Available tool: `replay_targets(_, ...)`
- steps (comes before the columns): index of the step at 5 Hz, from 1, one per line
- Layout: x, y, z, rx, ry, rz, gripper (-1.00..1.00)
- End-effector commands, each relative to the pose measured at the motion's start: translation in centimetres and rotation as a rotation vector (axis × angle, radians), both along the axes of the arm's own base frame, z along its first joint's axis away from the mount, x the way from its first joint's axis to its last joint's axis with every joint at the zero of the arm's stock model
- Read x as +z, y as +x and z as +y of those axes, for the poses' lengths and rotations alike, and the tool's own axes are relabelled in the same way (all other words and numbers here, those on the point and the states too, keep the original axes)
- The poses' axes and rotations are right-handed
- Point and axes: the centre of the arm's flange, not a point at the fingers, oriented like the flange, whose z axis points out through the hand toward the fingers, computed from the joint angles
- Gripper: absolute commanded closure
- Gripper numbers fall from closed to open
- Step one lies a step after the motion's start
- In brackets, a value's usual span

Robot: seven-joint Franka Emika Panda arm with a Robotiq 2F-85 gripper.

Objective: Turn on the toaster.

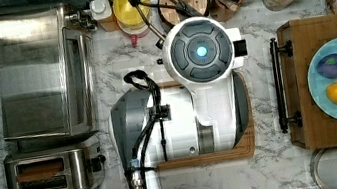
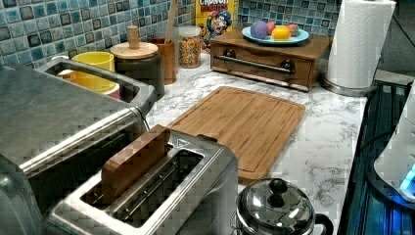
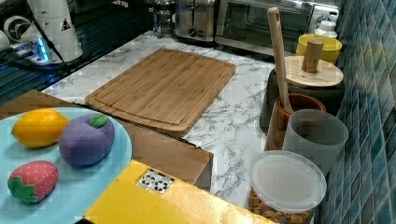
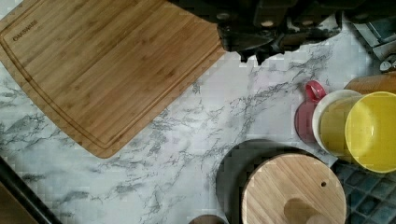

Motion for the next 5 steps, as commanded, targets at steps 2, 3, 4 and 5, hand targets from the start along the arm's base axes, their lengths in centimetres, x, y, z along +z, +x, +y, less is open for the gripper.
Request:
replay_targets(2,-4.6,-12.1,12.7,0.395,0.014,-0.048,1.00)
replay_targets(3,-6.7,-13.2,14.5,0.477,0.035,0.069,1.00)
replay_targets(4,-7.8,-15.2,16.2,0.569,0.019,0.088,1.00)
replay_targets(5,-9.3,-16.7,18.3,0.701,0.044,0.141,1.00)
